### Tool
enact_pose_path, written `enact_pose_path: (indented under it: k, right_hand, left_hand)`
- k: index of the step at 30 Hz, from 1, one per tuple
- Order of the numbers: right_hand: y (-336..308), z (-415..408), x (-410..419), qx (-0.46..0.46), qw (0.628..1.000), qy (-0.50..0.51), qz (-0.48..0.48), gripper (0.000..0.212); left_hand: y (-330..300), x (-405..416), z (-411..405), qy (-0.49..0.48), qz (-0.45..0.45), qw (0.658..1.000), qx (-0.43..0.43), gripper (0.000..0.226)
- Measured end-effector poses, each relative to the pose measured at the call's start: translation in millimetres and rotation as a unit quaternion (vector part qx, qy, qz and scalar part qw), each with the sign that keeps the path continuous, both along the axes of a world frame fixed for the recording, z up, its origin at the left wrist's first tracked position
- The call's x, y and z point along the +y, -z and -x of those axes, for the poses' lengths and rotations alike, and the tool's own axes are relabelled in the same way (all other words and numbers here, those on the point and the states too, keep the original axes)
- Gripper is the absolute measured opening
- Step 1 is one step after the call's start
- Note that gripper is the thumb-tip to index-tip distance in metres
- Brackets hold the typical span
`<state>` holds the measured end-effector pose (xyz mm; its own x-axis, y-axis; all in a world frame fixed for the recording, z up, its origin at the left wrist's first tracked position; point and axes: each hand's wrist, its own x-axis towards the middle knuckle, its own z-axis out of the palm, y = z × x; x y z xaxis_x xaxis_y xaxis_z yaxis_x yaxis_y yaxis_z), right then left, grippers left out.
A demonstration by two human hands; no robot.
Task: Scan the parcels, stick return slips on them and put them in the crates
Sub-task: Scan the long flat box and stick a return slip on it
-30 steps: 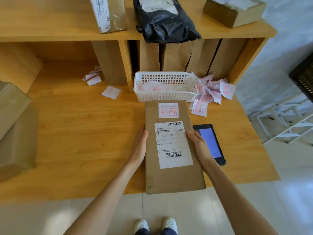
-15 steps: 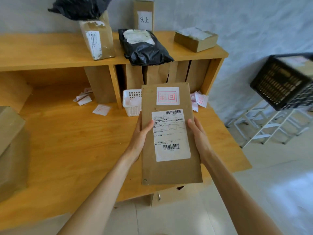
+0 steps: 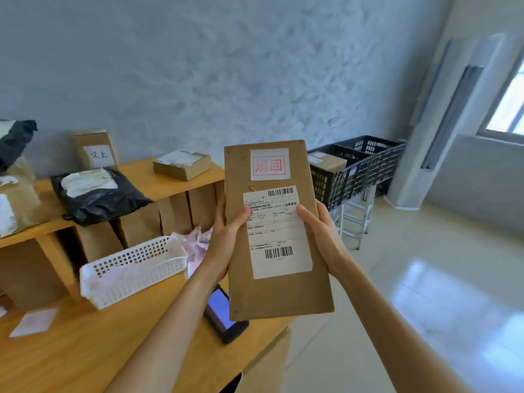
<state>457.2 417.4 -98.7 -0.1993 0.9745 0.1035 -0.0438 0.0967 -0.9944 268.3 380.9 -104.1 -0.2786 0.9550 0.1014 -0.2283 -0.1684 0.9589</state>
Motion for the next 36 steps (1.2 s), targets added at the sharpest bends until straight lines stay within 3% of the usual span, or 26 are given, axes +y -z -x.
enact_pose_path:
  k: [4,9,16,27,36]
  right_hand:
    - [-12,-61,18,0.022,0.999,0.036,-0.016,0.068]
    - [-22,-150,50,0.051,0.995,0.071,-0.039,0.052]
    - [-33,-275,109,0.075,0.990,0.105,-0.064,0.048]
    - [-22,-394,205,0.085,0.982,0.160,-0.048,0.064]
    - [4,-464,358,0.054,0.977,0.202,-0.039,0.050]
  left_hand:
    - [-22,28,-60,0.043,-0.023,0.999,0.019,0.055]
    - [-43,70,-150,0.077,-0.044,0.996,0.033,0.053]
    - [-57,142,-276,0.122,-0.037,0.992,0.019,0.047]
    - [-40,268,-394,0.179,-0.020,0.983,0.021,0.049]
    - [-4,433,-466,0.210,0.006,0.978,0.002,0.054]
